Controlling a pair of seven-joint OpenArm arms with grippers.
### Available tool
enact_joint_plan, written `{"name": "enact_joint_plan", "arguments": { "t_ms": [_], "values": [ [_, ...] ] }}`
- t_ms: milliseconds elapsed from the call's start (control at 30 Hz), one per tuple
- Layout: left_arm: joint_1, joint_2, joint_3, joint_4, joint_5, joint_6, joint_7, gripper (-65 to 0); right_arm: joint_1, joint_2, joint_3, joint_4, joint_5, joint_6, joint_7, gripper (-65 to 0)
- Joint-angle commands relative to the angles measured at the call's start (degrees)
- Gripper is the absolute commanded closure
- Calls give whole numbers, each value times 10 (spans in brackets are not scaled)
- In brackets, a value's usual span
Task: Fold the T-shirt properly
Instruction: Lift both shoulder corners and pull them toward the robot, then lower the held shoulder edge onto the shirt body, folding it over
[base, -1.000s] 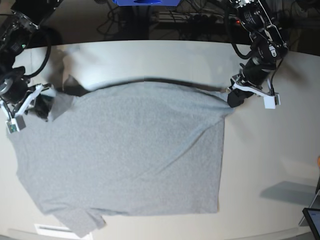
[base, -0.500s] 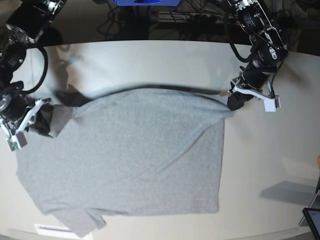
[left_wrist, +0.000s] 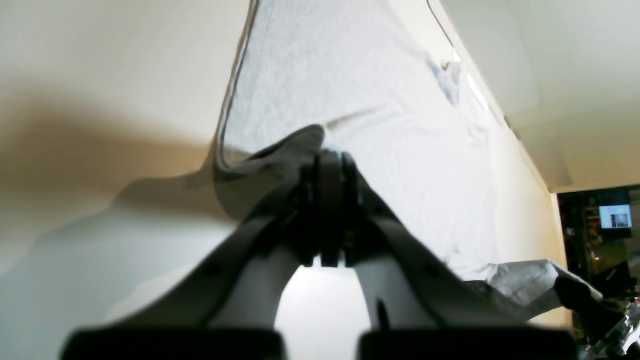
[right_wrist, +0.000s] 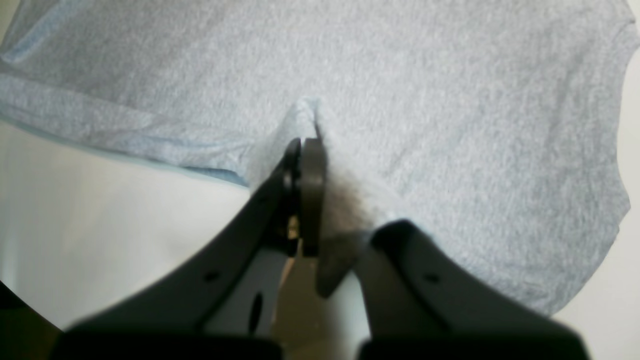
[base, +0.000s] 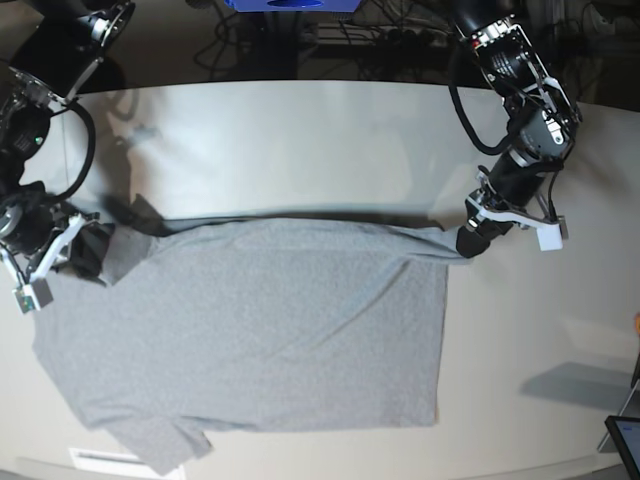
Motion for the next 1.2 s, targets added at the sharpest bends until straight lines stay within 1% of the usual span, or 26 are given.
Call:
{"name": "enact_joint_plan", "arguments": {
  "t_ms": [0,67,100,167,233,300,433,500,567,633,700,800,900,933,1000,1067,1167],
  "values": [
    [-11,-3,-1,2,-12,-2,-10,0,18,18,1,8,12,1,15,0],
    [-14,-3,-1,-11,-12,-2,-11,0,18,29,-16,3,12,1,17,0],
    [-14,-3,-1,-15,-12,0,-15,0,22,29,-20,-2,12,1,17,0],
    [-14,-4,-1,-20,-12,0,-42,0,31,32,-23,-15,12,1,17,0],
    [-14,-5,-1,-31,-12,0,-55,0,33,40,-30,-28,12,1,20,0],
    [-24,-7,-1,-53,-11,0,-58,0,36,40,-31,-39,12,1,36,0],
    [-38,-18,-1,-99,-13,0,-59,0,48,42,-31,-67,12,1,42,0],
    [-44,-19,-1,-105,-14,0,-70,0,58,51,-33,-84,12,1,42,0],
    [-50,-20,-1,-110,-14,0,-82,0,69,60,-58,-100,12,1,49,0],
    [-54,-20,-1,-111,-11,0,-82,0,74,73,-88,-109,12,1,66,0],
    [-54,-20,-1,-111,-11,0,-82,0,75,76,-108,-116,12,1,84,0],
    [-55,-20,-1,-117,-11,0,-82,0,91,84,-130,-149,12,1,97,0],
    [-58,-22,-1,-137,-11,0,-82,0,104,87,-139,-178,12,1,99,0],
    [-58,-27,-1,-145,-11,0,-82,0,108,89,-147,-184,12,1,100,0],
    [-57,-30,1,-151,-11,0,-82,0,116,90,-170,-189,12,1,119,0],
    [-56,-30,4,-150,-14,0,-82,0,122,108,-198,-189,12,1,137,0],
    [-56,-31,1,-150,-14,0,-81,0,144,113,-242,-203,12,1,153,0]
  ]
}}
